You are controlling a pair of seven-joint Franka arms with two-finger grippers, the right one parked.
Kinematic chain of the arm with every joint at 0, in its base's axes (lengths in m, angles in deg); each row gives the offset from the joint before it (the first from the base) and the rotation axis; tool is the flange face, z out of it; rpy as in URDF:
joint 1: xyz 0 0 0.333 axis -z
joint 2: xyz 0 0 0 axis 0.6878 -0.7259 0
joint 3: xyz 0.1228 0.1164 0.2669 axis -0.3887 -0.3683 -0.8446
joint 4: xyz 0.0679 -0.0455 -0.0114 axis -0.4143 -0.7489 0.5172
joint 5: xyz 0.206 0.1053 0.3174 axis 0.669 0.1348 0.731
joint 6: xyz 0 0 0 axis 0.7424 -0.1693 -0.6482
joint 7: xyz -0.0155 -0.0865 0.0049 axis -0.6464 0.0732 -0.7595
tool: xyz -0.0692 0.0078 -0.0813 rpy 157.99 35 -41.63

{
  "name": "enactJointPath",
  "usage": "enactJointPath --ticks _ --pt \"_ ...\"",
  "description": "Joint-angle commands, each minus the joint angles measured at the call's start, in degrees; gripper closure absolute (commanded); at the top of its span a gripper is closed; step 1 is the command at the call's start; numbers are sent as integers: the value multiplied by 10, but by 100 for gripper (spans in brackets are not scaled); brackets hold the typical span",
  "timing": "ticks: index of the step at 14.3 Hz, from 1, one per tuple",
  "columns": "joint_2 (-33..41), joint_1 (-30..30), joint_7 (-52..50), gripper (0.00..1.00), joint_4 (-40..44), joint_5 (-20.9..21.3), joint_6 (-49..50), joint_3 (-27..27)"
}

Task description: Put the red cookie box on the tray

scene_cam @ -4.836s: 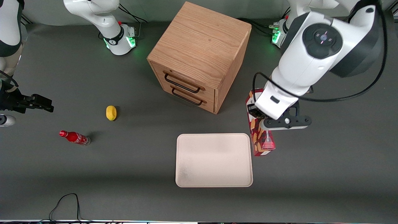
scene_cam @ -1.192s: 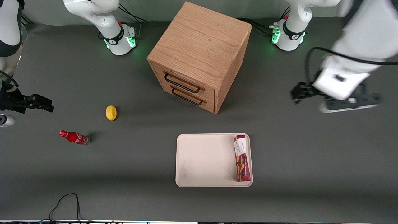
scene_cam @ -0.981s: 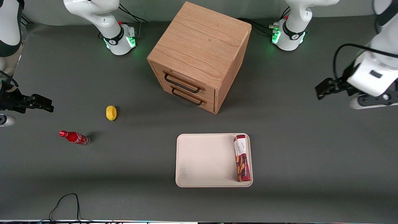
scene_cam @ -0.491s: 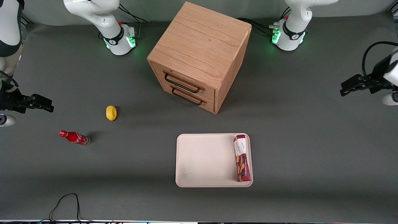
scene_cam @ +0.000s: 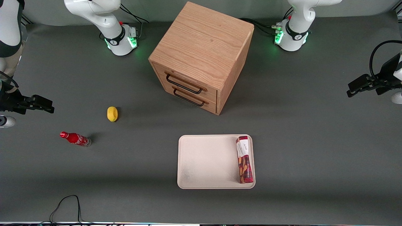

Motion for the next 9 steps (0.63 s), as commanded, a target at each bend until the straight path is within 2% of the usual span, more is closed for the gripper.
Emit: enactJointPath --ticks 1,9 --pt "17 10 -1 0 -16 -7 -4 -7" --pt "13 11 1 0 -10 -3 -1 -1"
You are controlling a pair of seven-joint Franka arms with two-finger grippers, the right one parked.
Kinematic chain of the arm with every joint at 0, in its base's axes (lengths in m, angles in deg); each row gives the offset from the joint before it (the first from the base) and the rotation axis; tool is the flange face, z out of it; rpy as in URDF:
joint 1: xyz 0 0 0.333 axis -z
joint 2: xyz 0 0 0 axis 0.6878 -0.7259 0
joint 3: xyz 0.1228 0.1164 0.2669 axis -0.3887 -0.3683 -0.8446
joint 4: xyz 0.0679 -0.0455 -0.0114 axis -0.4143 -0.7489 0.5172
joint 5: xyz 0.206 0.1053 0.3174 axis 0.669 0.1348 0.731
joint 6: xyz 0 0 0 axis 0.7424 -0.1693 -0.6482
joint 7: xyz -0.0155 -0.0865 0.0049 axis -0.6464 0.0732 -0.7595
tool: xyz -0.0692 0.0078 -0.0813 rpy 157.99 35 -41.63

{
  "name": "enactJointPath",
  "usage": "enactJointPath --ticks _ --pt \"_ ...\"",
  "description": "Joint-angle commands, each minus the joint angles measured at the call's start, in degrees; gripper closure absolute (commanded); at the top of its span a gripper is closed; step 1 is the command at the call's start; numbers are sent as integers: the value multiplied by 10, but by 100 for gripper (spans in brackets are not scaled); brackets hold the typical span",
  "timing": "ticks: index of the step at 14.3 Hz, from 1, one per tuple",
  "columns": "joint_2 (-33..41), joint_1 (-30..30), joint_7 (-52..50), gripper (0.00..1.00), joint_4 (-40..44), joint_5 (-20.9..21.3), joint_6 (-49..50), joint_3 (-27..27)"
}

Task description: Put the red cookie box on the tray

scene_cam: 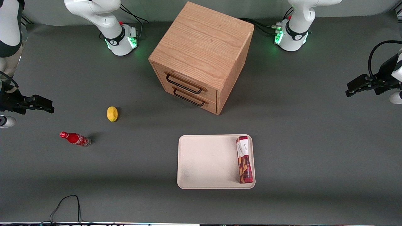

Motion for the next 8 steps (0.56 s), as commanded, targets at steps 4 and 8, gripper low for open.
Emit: enactJointPath --ticks 4,8 --pt "10 -1 6 0 -10 -6 -3 4" --pt "10 -2 6 0 -10 -6 -4 5"
